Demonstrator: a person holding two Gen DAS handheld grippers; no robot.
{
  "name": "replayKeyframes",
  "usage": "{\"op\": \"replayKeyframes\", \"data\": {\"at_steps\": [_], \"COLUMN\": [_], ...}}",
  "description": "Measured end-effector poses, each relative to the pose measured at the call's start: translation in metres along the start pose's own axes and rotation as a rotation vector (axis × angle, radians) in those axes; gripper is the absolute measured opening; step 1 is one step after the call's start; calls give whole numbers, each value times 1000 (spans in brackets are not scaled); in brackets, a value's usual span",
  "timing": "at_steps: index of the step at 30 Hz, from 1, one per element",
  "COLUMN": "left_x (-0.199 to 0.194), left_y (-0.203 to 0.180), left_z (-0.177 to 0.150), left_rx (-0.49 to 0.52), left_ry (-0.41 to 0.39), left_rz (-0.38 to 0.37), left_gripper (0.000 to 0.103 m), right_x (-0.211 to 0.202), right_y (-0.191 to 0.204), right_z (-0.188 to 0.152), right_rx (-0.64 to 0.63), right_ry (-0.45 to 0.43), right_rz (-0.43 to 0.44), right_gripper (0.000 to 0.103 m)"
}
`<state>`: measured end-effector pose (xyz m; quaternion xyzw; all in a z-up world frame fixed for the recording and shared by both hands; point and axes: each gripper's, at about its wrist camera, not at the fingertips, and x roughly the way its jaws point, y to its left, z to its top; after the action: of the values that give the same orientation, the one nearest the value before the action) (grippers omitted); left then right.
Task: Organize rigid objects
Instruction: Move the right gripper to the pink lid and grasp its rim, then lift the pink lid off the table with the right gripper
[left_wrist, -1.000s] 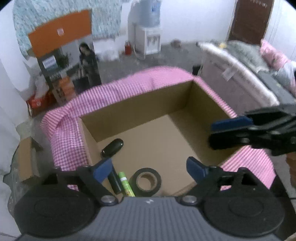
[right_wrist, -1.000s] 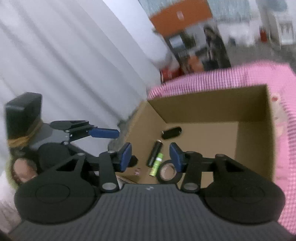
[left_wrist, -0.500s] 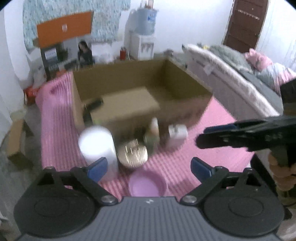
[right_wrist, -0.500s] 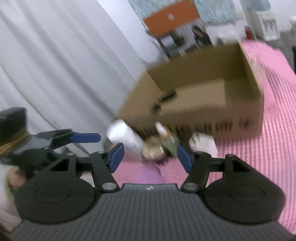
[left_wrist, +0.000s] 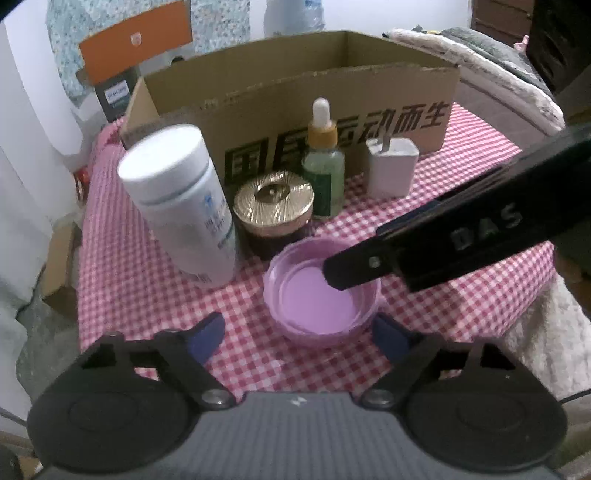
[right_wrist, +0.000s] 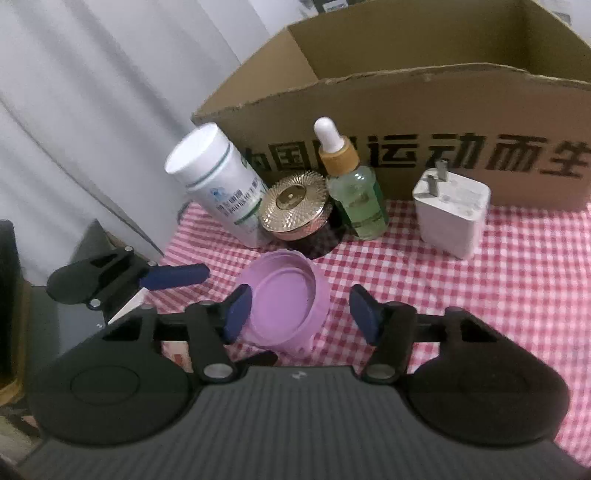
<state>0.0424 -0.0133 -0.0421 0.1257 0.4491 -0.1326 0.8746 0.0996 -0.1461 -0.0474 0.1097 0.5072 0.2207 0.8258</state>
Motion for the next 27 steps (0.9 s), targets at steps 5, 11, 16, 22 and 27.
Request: {"op": "replayKeyframes", "data": {"at_steps": [5,11,16,22,27], "left_x": [11,11,10,16,18], "left_y": [0,-17,-38,-48,-48], "left_z": [0,8,12,16,19], "left_rx": [-16,-12,31,56,40], "left_ry": [-3,-12,-14,-4,-2], "left_rz": [-40,-84,-123,-104,-101], "left_gripper": [70,68,69,76,77], "right_x": [17,11,-10,-16,-17], "right_y": [7,1,-14,-19,-19], "right_z": [4,2,-9,-14,-14], "right_rx": [-40,-54,-20,-13,-24], "right_ry": [39,41,43,38,29], "right_rz": [-23,-59,-92,-94,-98], "right_gripper": [27,20,20,20,20]}}
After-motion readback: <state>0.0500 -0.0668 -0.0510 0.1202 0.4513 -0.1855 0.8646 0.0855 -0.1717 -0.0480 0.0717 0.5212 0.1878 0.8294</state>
